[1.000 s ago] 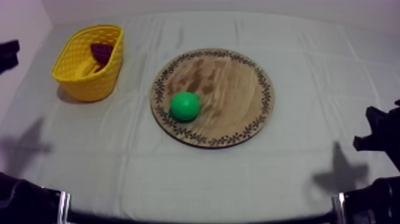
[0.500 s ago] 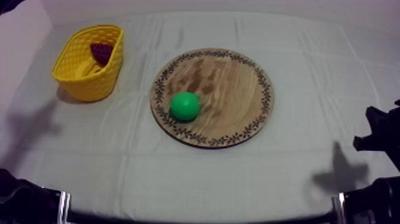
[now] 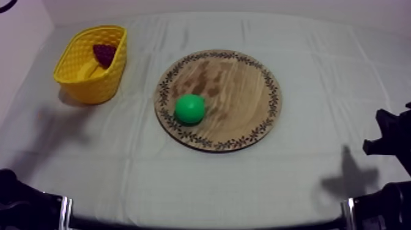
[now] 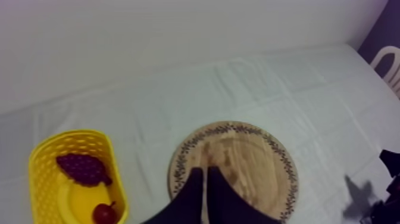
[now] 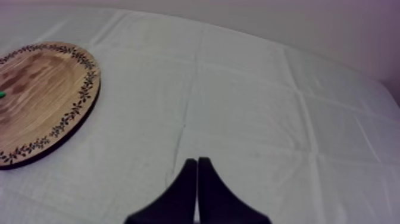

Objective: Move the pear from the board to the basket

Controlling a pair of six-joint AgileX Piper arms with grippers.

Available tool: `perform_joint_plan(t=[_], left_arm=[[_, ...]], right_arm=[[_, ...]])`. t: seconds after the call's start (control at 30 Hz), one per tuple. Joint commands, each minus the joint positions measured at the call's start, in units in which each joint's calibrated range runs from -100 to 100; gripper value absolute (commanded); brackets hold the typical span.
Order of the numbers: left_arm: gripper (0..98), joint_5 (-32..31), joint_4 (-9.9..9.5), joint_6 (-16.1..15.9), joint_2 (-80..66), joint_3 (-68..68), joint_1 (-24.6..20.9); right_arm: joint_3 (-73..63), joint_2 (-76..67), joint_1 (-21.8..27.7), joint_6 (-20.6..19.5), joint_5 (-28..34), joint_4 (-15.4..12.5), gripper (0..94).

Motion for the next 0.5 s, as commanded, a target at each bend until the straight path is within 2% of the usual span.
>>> perform_joint_plan(t=[0.0,0.27,0.47], left_arm=[[0.0,0.41,-0.54,1.15,1.99,-0.54,2.01],[0.0,1.43,-2.02,3.34,8.59,-1.34,7.1],[0.0,1.51,-2.82,4.75,14.73,-1.56,8.88]], right_arm=[[0.05,0.01,0.01,0.02,0.0,0.0,0.5],[0.05,0.01,0.01,0.02,0.0,0.0,0.5],[0.05,0.01,0.01,0.02,0.0,0.0,0.5]])
